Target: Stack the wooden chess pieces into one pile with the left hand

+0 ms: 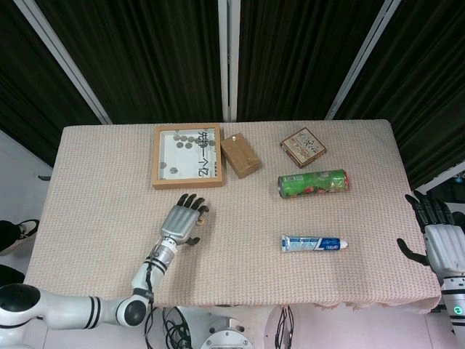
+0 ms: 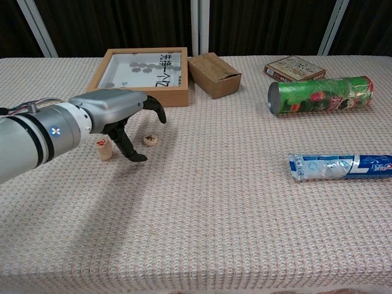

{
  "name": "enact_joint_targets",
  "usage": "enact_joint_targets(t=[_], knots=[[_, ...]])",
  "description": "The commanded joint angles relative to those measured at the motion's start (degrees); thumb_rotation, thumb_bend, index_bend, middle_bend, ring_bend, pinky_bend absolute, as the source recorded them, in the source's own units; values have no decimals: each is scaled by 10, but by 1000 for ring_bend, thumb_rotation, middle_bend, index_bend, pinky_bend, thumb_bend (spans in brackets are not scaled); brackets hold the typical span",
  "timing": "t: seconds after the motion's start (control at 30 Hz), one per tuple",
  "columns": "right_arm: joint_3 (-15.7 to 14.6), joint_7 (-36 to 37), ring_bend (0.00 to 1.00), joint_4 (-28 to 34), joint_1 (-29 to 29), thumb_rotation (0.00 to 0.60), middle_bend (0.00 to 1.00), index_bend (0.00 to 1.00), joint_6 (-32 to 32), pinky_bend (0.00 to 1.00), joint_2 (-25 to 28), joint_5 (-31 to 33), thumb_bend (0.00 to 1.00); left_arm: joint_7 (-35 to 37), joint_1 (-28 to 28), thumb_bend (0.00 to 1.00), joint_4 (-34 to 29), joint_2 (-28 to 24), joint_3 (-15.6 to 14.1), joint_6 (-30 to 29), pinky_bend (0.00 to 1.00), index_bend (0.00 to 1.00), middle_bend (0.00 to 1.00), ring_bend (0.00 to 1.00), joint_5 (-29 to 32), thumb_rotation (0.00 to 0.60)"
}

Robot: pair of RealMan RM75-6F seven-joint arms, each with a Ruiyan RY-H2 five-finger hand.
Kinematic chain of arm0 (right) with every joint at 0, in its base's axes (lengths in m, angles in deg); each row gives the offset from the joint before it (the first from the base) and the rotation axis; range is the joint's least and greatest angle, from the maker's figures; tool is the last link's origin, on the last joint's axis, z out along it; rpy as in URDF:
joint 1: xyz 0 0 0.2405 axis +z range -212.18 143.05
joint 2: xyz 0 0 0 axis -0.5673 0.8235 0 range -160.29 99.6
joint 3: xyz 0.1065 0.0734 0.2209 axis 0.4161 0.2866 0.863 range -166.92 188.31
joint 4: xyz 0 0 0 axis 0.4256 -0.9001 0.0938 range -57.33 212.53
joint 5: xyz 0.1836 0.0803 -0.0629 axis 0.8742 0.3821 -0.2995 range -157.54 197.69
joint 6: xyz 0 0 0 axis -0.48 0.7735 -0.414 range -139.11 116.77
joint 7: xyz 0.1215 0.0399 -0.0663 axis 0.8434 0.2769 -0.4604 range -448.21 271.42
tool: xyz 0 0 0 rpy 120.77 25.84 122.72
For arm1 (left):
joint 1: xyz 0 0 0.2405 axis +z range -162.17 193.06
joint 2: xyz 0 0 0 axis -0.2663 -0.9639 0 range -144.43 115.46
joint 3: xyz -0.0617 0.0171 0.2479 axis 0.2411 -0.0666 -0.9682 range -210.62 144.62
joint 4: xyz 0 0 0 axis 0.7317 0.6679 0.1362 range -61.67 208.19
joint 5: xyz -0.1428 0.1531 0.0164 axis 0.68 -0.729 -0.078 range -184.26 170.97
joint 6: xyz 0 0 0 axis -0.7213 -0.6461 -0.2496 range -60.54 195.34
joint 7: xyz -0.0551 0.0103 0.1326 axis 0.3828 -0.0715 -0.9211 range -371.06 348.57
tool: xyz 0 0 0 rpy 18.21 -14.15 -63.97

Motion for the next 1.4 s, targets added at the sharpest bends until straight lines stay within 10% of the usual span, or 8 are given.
enact_joint_targets(t=[0.03,1.4], knots=[[1,4,0,-1,0,600,0,0,1,0,1,0,244,-10,-11,209,26,18,8,-1,0,262,87,0,11,600],[1,6,0,-6,3,600,0,0,-8,0,0,6,244,24,-7,305,100,47,3,18,0,466,121,0,-11,600]])
